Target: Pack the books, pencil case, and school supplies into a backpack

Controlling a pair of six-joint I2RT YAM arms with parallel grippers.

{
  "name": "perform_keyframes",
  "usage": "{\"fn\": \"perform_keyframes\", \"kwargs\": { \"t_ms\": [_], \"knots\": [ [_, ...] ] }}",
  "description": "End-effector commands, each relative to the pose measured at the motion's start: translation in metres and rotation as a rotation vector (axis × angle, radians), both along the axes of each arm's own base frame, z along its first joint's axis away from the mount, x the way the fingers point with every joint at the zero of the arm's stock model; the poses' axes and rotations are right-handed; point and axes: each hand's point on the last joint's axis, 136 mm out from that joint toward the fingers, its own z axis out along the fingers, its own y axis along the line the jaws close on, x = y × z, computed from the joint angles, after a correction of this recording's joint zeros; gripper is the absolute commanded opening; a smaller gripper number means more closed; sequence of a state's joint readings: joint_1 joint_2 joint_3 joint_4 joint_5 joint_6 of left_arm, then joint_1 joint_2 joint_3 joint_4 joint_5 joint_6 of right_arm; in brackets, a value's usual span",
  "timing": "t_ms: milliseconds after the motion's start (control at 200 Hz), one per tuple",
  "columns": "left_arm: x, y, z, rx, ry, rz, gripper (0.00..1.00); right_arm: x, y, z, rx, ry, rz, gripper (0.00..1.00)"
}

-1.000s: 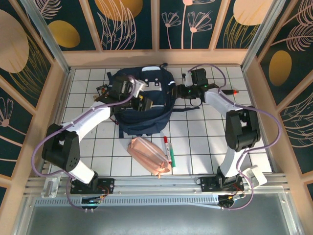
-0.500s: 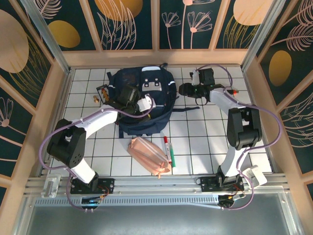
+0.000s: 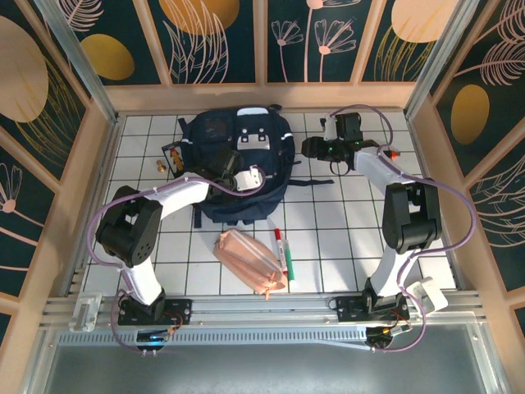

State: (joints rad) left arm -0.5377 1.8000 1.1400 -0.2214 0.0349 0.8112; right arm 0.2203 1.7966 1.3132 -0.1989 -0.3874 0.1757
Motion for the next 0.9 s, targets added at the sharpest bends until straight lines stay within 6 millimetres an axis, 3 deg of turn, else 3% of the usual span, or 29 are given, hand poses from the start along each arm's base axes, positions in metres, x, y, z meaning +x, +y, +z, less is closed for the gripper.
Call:
{"fn": "perform_keyframes", "kwargs": {
  "t_ms": [0, 70, 85, 105, 165, 235, 325, 485, 701, 896],
  "knots": [
    [0.013, 0.013, 0.008, 0.074, -0.065, -0.008, 0.12, 0.013, 0.003, 0.013, -0.01, -0.085, 0.027, 0.54],
    [0.009, 0.001, 0.035, -0.018, -0.116, -0.046, 0.0, 0.012, 0.011, 0.013, -0.032, -0.123, 0.075, 0.54],
    [0.009, -0.001, 0.036, -0.033, -0.123, -0.055, 0.0, 0.011, 0.013, 0.013, -0.043, -0.132, 0.091, 0.54],
    [0.008, -0.004, 0.056, -0.071, -0.169, -0.067, 0.0, 0.01, 0.016, 0.012, -0.059, -0.148, 0.113, 0.54],
    [0.005, -0.01, 0.083, -0.141, -0.252, -0.096, 0.0, 0.003, 0.03, 0.009, -0.143, -0.236, 0.233, 0.55],
    [0.003, -0.014, 0.103, -0.186, -0.309, -0.121, 0.0, -0.011, 0.048, 0.005, -0.245, -0.38, 0.432, 0.57],
    [-0.002, -0.019, 0.111, -0.193, -0.308, -0.176, 0.0, -0.024, 0.056, -0.004, -0.351, -0.546, 0.613, 0.56],
    [-0.009, -0.02, 0.111, -0.203, -0.326, -0.229, 0.0, -0.037, 0.052, -0.01, -0.332, -0.683, 0.868, 0.53],
    [-0.021, -0.023, 0.133, -0.259, -0.394, -0.274, 0.0, -0.021, 0.044, -0.03, -0.463, -0.695, 0.988, 0.54],
    [-0.02, -0.028, 0.138, -0.283, -0.39, -0.284, 0.0, -0.006, 0.055, -0.049, -0.528, -0.722, 1.037, 0.52]
  ]
}}
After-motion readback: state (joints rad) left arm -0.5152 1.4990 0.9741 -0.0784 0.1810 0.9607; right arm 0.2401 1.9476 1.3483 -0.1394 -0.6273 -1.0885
